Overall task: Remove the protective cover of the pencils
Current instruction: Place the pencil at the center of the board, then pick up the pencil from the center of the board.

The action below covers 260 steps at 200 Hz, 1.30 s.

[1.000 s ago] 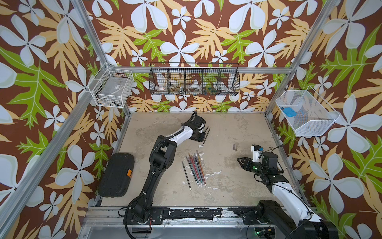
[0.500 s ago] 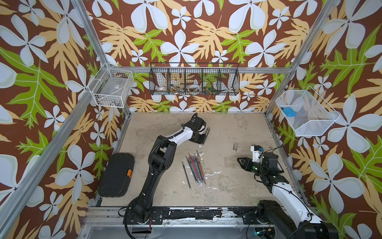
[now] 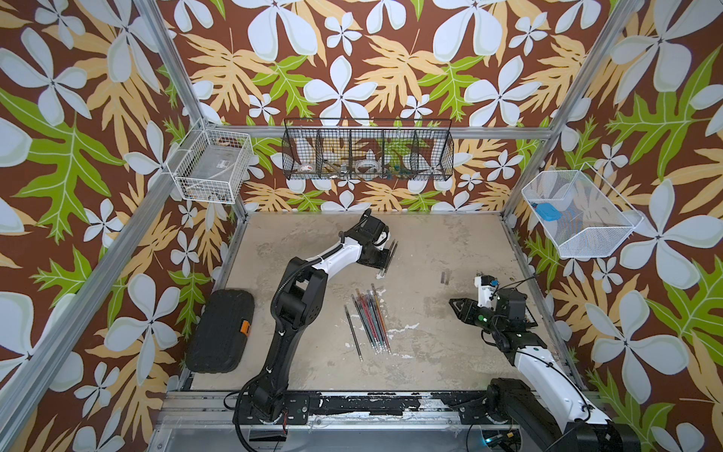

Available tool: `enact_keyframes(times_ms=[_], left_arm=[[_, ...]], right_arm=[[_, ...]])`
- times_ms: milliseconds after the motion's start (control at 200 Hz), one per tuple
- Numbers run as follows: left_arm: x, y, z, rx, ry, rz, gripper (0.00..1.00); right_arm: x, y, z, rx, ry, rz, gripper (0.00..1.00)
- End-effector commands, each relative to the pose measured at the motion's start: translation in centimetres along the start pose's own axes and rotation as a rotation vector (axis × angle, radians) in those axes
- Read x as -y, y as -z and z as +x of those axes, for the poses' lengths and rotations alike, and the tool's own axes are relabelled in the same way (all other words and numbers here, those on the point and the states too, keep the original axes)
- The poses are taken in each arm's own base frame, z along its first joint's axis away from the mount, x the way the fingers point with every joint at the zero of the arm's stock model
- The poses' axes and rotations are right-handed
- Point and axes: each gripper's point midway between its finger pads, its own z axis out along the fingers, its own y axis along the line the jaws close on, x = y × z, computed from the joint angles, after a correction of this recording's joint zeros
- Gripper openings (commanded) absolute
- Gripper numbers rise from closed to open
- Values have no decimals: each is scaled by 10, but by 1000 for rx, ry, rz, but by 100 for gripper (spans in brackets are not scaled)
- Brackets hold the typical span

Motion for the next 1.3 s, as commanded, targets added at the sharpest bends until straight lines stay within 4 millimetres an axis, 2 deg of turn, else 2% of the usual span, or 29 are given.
enact_keyframes(times_ms=[0, 115, 180, 315, 385, 475, 570, 741, 881, 1071, 1296], left_arm=[[20, 42, -30, 168, -49, 54, 18], [49, 101, -47, 362, -111, 158, 20], [65, 133, -48, 454, -157, 234, 23], [80, 187, -50, 598, -209, 275, 28], [79, 208, -49, 657, -220, 271, 30], [74, 243, -54, 750, -174, 338, 30], [54, 273, -53, 864, -113, 368, 35], [20, 293, -55, 924, -80, 302, 34], [11, 293, -56, 923, -57, 286, 34], [3, 294, -59, 915, -27, 309, 32], [-13, 300, -61, 933, 28, 353, 28]], right_arm=[[-9, -4, 2, -18, 46, -19, 36], [-38, -14, 11, -76, 165, -10, 36], [-57, -22, 19, -114, 211, -18, 36], [-94, -42, 33, -177, 269, -48, 36], [-112, -57, 42, -218, 311, -54, 36], [-136, -78, 48, -260, 358, -61, 36], [-157, -104, 49, -292, 413, -44, 36], [-173, -148, 46, -342, 462, 25, 32], [-172, -175, 48, -356, 497, 116, 31], [-166, -197, 50, -365, 517, 192, 30], [-157, -212, 49, -360, 520, 251, 29]])
